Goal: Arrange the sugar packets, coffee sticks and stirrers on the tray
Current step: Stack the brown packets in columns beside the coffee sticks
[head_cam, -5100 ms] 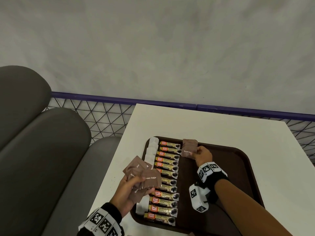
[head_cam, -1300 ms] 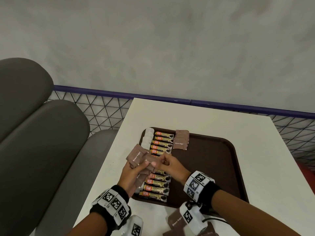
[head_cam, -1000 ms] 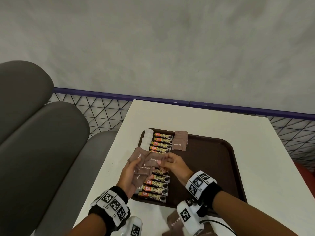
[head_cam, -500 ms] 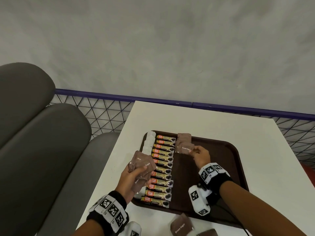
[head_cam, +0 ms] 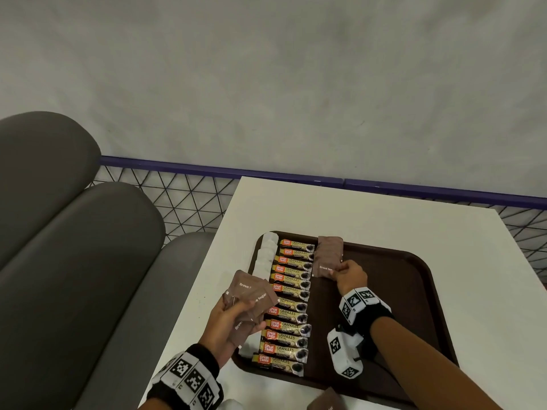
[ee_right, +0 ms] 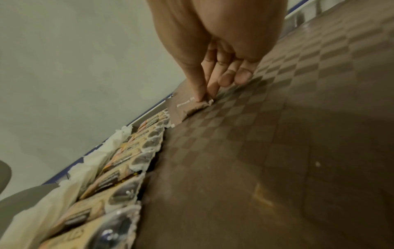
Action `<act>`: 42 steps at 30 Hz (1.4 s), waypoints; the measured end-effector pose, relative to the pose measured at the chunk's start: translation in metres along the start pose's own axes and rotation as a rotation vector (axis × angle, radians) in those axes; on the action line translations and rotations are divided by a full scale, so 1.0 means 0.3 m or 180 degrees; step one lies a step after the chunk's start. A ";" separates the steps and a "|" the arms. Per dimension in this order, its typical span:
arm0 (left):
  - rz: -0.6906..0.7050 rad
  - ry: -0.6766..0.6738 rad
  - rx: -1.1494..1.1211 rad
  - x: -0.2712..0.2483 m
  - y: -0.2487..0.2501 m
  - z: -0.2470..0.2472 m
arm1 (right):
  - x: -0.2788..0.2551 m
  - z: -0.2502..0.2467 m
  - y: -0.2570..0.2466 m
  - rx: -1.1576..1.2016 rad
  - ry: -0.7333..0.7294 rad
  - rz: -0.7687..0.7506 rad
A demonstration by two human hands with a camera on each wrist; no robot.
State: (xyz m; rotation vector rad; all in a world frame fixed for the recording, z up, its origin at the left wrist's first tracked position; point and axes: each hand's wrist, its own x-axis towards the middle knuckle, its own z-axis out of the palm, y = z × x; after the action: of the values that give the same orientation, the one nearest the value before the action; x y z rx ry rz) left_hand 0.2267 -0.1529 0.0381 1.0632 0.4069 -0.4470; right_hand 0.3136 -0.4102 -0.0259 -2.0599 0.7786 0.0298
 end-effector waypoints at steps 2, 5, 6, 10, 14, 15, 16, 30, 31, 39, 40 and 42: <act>0.0010 -0.0010 0.0009 0.002 0.002 0.001 | 0.004 0.010 0.006 -0.0132 0.0071 -0.0012; 0.0047 -0.0033 0.0035 0.005 0.003 0.005 | -0.006 0.005 -0.003 -0.0282 0.0093 -0.0021; 0.0060 -0.0038 0.0037 0.005 0.004 0.007 | -0.012 -0.001 -0.008 -0.0287 0.0082 -0.0043; 0.0100 -0.0089 0.0045 0.002 0.006 0.017 | -0.026 -0.013 -0.014 -0.0357 0.0225 -0.0211; 0.0140 -0.0098 0.0083 -0.003 0.002 0.027 | -0.066 -0.027 -0.028 -0.0324 0.0528 -0.0506; 0.0147 -0.0099 0.0097 -0.005 0.000 0.030 | -0.080 -0.030 -0.036 -0.0283 0.0523 -0.0611; 0.0152 -0.0100 0.0112 -0.008 -0.001 0.035 | -0.094 -0.033 -0.043 -0.0215 0.0460 -0.0705; 0.0293 -0.0142 0.0191 -0.069 -0.019 0.106 | -0.329 -0.028 -0.108 0.1063 -0.2324 -0.0753; 0.0276 -0.0130 0.0181 -0.073 -0.021 0.111 | -0.333 -0.027 -0.102 0.1056 -0.2363 -0.0750; 0.0203 0.0020 0.0118 -0.072 -0.019 0.084 | -0.297 -0.094 -0.063 0.1157 -0.2025 -0.0562; 0.0233 -0.0005 0.0163 -0.072 -0.016 0.079 | -0.281 -0.103 -0.056 0.1166 -0.1818 -0.0494; 0.0300 -0.0044 0.0251 -0.073 -0.011 0.071 | -0.240 -0.118 -0.036 0.1167 -0.1343 -0.0395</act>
State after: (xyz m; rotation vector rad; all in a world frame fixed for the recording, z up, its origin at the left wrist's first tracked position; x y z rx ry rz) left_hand 0.2088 -0.1699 0.0561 1.1501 0.3276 -0.3887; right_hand 0.2525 -0.3958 0.0251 -1.6691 0.3617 0.2281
